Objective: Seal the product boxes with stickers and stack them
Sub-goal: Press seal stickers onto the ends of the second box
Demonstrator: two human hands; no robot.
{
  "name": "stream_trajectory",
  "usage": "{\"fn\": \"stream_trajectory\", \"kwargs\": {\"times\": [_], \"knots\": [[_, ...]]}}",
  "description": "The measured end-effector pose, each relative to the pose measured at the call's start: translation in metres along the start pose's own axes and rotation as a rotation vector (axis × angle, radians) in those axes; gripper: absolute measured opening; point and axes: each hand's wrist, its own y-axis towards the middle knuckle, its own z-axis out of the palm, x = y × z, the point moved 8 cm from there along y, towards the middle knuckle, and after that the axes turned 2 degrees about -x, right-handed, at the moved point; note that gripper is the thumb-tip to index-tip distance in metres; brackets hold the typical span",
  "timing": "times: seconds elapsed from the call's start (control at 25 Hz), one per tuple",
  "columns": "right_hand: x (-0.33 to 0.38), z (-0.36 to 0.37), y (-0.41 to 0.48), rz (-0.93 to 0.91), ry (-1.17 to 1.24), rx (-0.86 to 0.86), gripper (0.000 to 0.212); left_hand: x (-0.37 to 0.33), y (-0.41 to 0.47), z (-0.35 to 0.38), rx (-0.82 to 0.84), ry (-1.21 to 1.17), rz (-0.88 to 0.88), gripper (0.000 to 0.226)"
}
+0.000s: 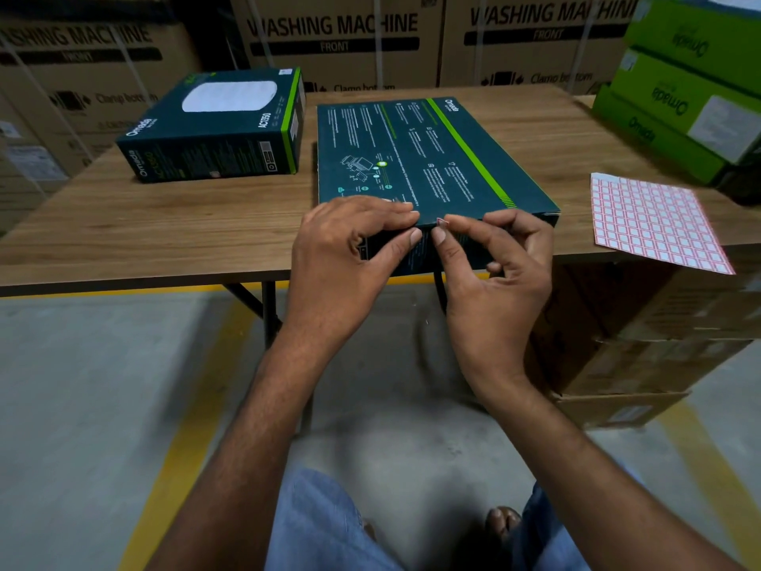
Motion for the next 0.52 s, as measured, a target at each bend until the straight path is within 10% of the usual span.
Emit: {"fn": "stream_trajectory", "kwargs": {"times": [0.28,0.52], "knots": [[0.007,-0.004,0.02,-0.024,-0.039,0.113,0.053,0.0,-0.001,0.0,-0.016,0.001,-0.012,0.018],[0.023,0.0,0.019,-0.335,-0.154,0.228,0.024,0.001,0.0,0.0,0.003,0.002,-0.033,0.02]]}}
